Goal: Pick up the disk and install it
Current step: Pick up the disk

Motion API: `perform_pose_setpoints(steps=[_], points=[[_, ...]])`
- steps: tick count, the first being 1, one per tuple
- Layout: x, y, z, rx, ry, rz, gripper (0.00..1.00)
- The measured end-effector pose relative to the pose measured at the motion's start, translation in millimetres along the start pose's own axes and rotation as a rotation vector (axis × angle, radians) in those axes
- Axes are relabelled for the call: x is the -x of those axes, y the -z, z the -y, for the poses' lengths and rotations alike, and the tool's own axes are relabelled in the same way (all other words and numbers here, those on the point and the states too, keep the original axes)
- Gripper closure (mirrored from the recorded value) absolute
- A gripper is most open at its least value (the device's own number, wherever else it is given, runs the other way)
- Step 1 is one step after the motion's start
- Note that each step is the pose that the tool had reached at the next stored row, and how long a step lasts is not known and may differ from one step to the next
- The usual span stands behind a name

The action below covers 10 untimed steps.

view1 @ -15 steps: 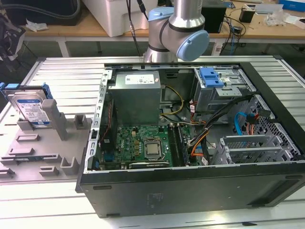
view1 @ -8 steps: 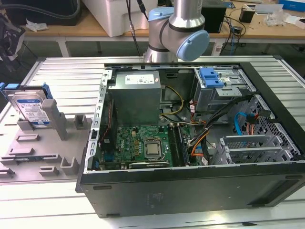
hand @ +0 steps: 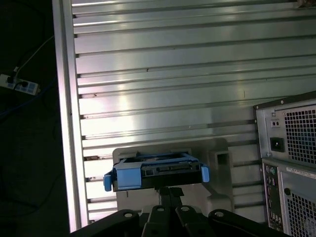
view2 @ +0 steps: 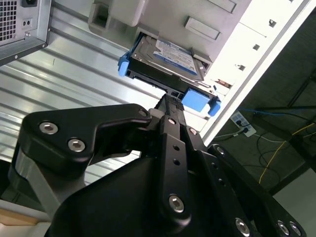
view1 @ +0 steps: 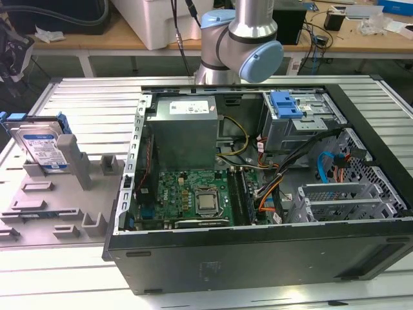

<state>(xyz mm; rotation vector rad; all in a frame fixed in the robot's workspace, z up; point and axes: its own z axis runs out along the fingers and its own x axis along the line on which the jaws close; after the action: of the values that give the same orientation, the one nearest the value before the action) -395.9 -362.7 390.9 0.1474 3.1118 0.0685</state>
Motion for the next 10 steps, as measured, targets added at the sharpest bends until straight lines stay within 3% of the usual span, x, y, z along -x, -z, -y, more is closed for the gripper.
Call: perform_pose_setpoints(steps=[3,7,10], points=[[0.0,0.0,0.0,0.0,0.0,0.0,0.89],[-0.1,0.0,0.0,0.0,0.0,0.0,0.7],[-0.1,0.0,0.0,0.0,0.0,0.0,0.7]])
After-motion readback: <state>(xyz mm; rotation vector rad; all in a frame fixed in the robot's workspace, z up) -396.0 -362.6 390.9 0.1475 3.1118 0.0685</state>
